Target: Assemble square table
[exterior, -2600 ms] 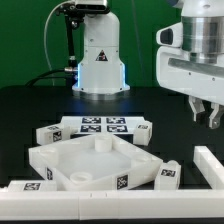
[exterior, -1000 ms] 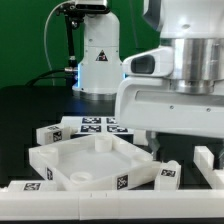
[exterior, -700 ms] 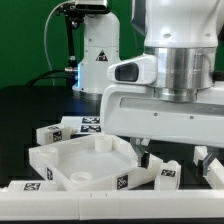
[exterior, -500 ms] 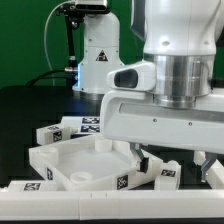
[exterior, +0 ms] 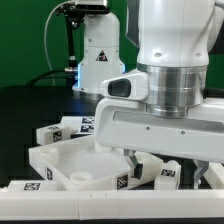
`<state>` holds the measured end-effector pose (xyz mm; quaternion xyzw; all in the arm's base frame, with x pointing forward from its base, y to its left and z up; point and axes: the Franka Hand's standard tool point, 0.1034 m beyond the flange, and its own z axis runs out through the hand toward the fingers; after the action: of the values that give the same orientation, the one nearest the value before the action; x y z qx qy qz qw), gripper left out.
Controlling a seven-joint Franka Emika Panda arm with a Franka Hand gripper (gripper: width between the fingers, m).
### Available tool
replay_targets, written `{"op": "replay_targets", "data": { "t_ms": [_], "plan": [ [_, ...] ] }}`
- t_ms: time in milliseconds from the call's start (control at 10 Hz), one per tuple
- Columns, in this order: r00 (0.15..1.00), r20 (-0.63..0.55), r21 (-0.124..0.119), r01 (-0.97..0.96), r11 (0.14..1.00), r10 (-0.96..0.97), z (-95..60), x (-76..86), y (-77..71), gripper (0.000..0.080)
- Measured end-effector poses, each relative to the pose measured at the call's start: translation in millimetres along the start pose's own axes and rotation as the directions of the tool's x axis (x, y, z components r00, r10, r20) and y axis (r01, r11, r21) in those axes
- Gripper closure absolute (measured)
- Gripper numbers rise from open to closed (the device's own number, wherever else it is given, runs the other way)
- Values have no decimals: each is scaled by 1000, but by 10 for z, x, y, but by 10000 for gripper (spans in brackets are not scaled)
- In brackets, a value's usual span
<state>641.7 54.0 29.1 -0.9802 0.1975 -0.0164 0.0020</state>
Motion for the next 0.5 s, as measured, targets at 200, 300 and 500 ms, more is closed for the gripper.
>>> {"op": "replay_targets", "data": {
  "t_ms": [200,300,500],
  "plan": [
    [1000,0,0,0,1000,0,3,-1,1,398],
    [1000,-1,0,0,1000,0,-4,5,0,398],
    [1000,-4,0,0,1000,0,-9,14,1,709]
  ]
}}
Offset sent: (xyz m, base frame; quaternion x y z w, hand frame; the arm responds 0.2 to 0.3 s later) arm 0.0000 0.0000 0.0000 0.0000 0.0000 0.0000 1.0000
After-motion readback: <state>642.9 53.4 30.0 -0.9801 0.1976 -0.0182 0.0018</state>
